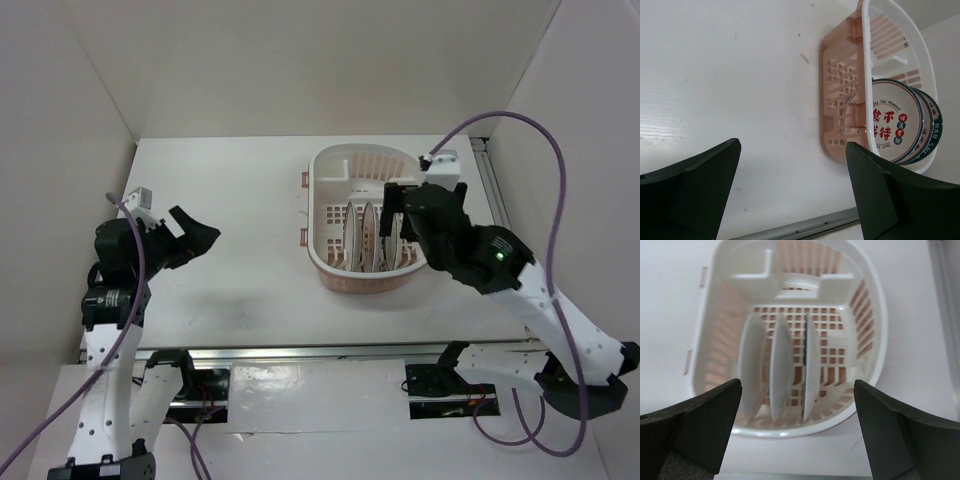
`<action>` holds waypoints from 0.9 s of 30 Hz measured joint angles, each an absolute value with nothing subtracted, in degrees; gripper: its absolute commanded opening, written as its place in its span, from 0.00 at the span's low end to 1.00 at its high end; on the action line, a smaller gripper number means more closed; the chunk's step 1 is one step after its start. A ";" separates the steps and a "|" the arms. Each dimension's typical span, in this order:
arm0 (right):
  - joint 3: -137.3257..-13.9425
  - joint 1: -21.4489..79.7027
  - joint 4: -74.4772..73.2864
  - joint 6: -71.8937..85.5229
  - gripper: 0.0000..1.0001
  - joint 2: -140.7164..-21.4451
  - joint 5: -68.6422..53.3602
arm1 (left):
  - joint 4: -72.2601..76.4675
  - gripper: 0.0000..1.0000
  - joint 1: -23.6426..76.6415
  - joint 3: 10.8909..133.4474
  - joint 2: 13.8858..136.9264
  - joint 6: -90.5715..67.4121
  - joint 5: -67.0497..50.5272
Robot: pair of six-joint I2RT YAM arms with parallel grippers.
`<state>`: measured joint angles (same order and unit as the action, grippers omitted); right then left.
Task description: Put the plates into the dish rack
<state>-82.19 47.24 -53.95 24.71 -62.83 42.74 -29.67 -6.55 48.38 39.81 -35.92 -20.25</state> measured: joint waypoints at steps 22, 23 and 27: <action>-86.98 34.68 -69.01 19.57 1.00 -35.88 30.87 | -49.82 1.00 -4.05 63.05 25.50 -31.46 -11.88; -86.98 34.37 -69.10 19.55 1.00 -35.29 30.50 | -50.22 1.00 -3.81 64.14 25.26 -31.46 -11.70; -87.00 31.83 -69.63 19.53 1.00 -33.17 28.77 | -50.92 1.00 -3.22 66.61 24.03 -31.46 -10.55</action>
